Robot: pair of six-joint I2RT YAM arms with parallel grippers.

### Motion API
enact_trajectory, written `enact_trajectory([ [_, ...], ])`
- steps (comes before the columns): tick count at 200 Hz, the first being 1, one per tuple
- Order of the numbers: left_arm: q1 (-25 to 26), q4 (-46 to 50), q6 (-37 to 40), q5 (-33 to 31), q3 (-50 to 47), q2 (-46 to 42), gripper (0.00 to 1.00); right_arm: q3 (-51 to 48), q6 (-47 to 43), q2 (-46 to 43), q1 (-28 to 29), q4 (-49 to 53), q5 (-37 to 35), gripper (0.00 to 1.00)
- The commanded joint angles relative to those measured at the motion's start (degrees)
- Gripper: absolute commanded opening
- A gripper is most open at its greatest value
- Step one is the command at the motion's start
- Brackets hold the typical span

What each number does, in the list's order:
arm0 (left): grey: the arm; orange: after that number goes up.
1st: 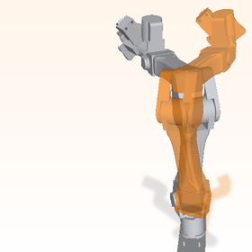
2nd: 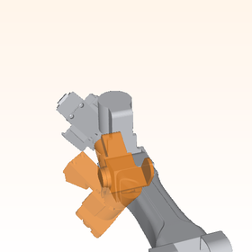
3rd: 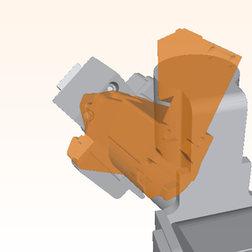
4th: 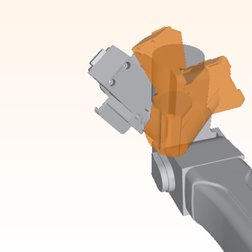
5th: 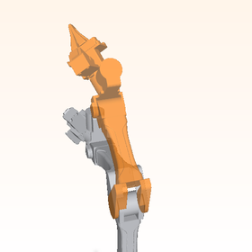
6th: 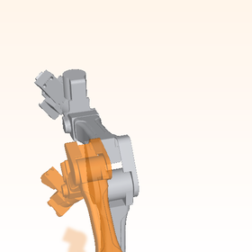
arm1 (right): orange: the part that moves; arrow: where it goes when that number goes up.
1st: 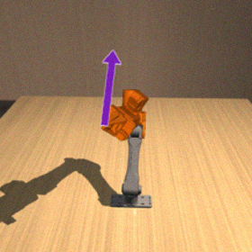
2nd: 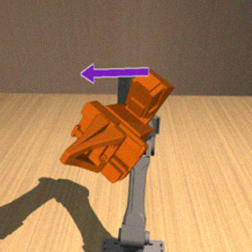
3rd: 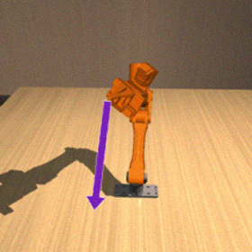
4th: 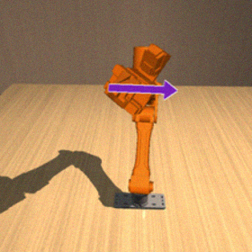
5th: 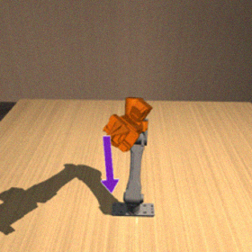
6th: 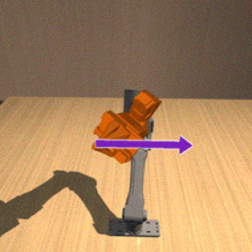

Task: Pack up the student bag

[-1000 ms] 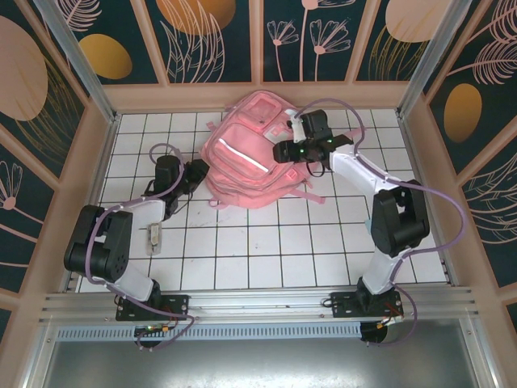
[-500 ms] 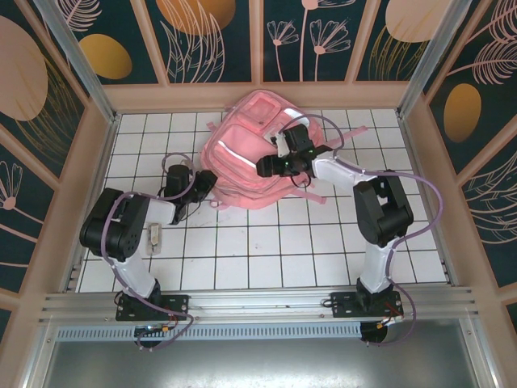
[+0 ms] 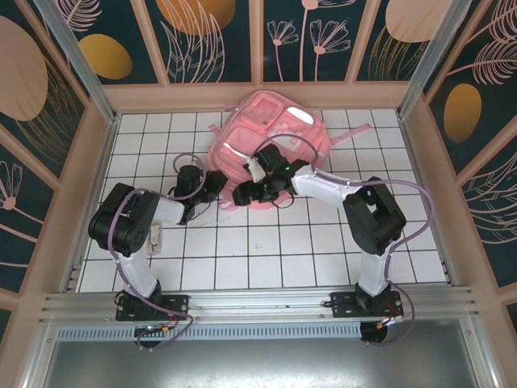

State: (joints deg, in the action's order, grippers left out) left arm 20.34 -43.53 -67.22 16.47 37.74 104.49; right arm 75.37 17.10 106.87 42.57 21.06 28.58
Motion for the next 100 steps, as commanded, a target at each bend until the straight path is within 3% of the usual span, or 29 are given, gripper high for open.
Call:
enact_trajectory([
  [1, 1.3, 2.0, -0.7, 2.9, 0.1, 1.0, 0.22, 1.1, -0.3, -4.8, -0.7, 2.5, 6.1, 0.75],
  [42, 1.3, 9.6, 4.9, -1.2, 0.5, -4.2, 0.27, -2.4, 6.1, -9.7, -7.0, 2.0, -7.0, 0.74],
  [71, 2.0, 18.7, 11.9, -7.1, 1.9, -10.7, 0.32, -4.4, 15.2, -10.7, -10.8, -0.8, -20.6, 0.64],
  [100, 3.6, 25.8, 17.9, -12.8, 3.7, -15.4, 0.35, -4.7, 19.9, -7.4, -12.1, -5.8, -23.2, 0.56],
])
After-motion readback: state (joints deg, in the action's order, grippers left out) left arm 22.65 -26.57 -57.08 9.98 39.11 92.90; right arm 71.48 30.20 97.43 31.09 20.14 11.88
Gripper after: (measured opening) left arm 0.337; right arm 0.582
